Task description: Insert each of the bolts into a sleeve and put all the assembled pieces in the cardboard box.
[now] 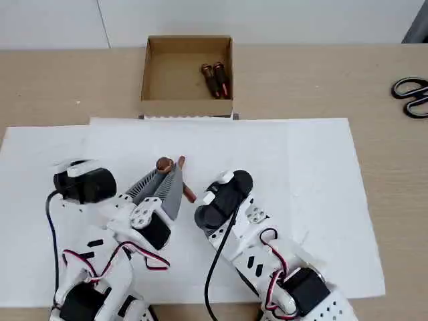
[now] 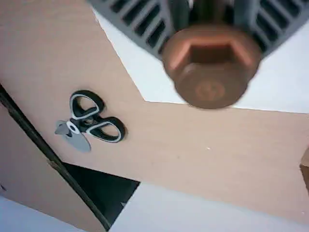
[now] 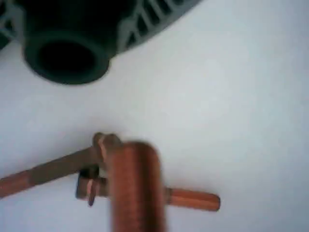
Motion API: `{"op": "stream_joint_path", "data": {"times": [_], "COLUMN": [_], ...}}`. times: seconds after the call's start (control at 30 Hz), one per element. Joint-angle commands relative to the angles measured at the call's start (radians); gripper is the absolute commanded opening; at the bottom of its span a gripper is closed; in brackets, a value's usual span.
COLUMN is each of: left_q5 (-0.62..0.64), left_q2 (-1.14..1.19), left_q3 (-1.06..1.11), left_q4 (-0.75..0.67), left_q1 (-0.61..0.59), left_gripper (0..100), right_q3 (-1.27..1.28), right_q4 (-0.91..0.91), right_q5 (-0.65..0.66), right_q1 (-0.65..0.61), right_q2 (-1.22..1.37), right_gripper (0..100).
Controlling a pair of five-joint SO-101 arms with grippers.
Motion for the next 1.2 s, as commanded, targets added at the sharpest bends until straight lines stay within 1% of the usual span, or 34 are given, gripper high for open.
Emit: {"op": "stream_joint_path", "data": {"times": [0.0, 0.23, 0.47, 1.17], "left_q5": [0.006, 0.006, 0.006, 0.006], "left_q2": [-0.012, -0.012, -0.012, -0.012], "left_q3": [-0.005, -0.004, 0.001, 0.061], "left_q4": [-0.031, -0.031, -0.031, -0.021], "left_q1": [0.023, 0.031, 0.031, 0.031], "left_gripper": [0, 0, 0, 0], "right_q3": [-0.009, -0.012, -0.012, -0.075], "right_q4": [-0.031, -0.074, -0.073, -0.074], "right_q5": [0.038, 0.057, 0.057, 0.069], "right_q1": [-0.007, -0.01, -0.082, -0.077], "right_q2": [-0.012, -0.012, -0.012, -0.012], "right_gripper": [0.2, 0.2, 0.2, 0.2]}}
